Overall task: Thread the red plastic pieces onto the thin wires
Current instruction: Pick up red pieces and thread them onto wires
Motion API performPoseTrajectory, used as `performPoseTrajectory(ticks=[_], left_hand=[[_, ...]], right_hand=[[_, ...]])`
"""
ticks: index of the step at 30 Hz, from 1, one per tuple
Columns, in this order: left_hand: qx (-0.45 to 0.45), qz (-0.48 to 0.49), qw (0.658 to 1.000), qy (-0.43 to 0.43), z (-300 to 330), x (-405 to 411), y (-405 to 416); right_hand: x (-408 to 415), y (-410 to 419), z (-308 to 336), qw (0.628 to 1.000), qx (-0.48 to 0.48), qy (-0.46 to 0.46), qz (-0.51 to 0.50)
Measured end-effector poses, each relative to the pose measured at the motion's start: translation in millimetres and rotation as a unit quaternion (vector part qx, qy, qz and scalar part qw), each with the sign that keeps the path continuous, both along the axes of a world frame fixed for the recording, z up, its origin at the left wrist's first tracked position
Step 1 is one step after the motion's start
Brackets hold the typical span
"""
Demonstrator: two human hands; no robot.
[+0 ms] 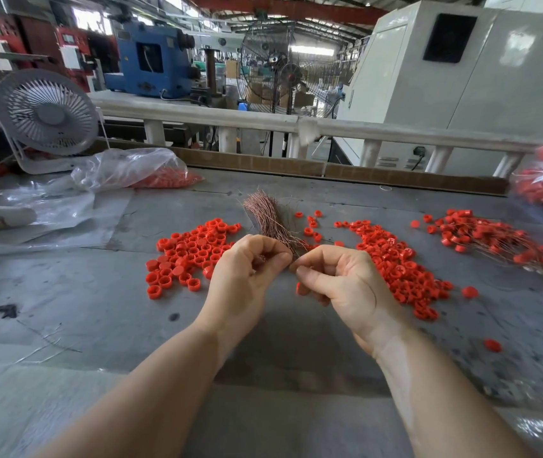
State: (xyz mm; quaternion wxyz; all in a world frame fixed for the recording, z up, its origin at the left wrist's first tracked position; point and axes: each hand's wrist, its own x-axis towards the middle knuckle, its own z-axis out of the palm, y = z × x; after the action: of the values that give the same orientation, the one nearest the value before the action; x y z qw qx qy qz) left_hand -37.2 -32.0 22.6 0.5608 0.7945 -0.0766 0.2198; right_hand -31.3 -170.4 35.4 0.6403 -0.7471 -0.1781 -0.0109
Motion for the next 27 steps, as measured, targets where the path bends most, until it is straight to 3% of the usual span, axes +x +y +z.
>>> performPoseTrajectory(ticks=[7,13,27], left_hand=[[0.062,0.030,0.997,-0.046,0.3,-2.0,-1.8],[-0.030,-0.009,1.000,0.001,2.4,-2.3,-0.2],[-0.002,0.014,1.000,-0.001,-1.4,1.7,2.2]], right_hand=[[-1.5,1.1,2.6,1.000,-0.006,0.000,-0.001],[-0.6,1.3,1.7,0.999,0.008,0.018,-0.029],[-0.7,1.3,0.3,0.999,0.011,0.041,-0.021]])
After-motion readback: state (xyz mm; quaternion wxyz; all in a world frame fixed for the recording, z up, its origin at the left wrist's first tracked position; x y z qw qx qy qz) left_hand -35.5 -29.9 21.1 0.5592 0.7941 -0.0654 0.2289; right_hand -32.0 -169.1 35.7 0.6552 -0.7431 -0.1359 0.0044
